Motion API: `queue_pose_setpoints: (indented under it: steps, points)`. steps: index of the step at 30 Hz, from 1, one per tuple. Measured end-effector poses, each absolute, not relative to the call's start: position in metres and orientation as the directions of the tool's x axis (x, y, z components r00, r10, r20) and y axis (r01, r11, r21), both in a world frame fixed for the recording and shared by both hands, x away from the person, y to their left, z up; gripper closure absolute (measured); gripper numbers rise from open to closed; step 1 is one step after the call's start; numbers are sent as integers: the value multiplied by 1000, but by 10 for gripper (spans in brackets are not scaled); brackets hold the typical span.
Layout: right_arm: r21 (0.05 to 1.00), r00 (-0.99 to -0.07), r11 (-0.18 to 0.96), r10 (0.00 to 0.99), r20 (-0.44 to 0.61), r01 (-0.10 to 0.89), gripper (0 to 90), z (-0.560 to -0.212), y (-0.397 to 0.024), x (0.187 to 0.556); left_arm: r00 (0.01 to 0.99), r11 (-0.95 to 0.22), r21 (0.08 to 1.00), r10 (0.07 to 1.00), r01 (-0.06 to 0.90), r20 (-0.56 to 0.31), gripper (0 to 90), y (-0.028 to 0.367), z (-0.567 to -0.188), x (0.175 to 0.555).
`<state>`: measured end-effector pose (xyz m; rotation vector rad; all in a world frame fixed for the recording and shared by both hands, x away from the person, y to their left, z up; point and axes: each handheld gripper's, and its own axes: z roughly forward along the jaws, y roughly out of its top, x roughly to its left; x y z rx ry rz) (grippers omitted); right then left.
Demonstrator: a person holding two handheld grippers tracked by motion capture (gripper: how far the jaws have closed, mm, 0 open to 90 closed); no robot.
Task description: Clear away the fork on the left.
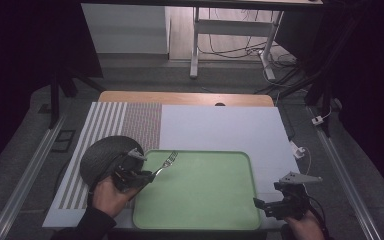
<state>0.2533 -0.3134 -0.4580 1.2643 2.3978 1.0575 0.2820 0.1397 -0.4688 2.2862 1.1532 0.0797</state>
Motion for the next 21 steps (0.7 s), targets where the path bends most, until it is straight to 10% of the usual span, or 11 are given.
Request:
queue_pose_setpoints:
  steps: [21]
  points:
    - [692, -606, 375, 787, 115, 617, 14, -458, -313, 253, 651, -539, 410, 730, 736, -208, 761, 114, -503, 283]
